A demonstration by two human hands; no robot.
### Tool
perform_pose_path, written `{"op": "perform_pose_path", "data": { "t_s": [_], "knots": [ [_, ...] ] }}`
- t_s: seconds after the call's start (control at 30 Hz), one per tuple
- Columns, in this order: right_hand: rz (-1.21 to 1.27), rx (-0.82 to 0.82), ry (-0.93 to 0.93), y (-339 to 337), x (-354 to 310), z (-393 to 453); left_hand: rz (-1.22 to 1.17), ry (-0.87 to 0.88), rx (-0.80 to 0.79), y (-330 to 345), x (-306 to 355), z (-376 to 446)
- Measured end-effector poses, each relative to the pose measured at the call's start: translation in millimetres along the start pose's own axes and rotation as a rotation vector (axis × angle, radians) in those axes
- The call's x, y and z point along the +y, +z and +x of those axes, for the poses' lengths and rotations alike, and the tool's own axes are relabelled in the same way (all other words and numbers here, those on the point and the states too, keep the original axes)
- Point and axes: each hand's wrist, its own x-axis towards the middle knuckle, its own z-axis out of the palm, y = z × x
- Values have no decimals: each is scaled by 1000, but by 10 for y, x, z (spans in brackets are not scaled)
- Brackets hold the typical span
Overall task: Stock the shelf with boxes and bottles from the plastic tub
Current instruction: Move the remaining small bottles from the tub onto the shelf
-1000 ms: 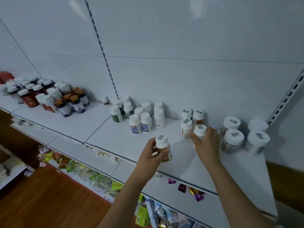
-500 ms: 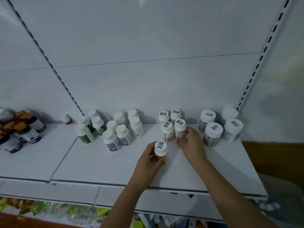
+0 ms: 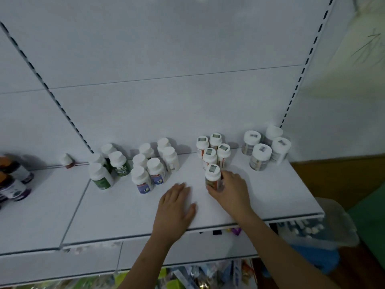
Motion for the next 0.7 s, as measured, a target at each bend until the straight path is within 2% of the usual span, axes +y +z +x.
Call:
{"op": "perform_pose_path", "data": {
  "t_s": [0.07,0.17,0.3,0.43,0.53,0.7],
  "knots": [
    [-23,39,60,-31,78,73,0,6,-2,0,-6,2],
    [-36,14,131,-22,192,83,-4,9,-1,31,-17,-3],
    [-19,16,205,-86,166,-200,-6,36,-14,70,-47,-7],
    [0,104,148,-364,168,-583,-50,60,-47,51,28,-23],
    [27,179,117,-742,226,-749,-184,94,-103,32,347,-78],
    [65,263,111,-1449,511,-952,-359,300,-145,138,1194,-186]
  ]
}}
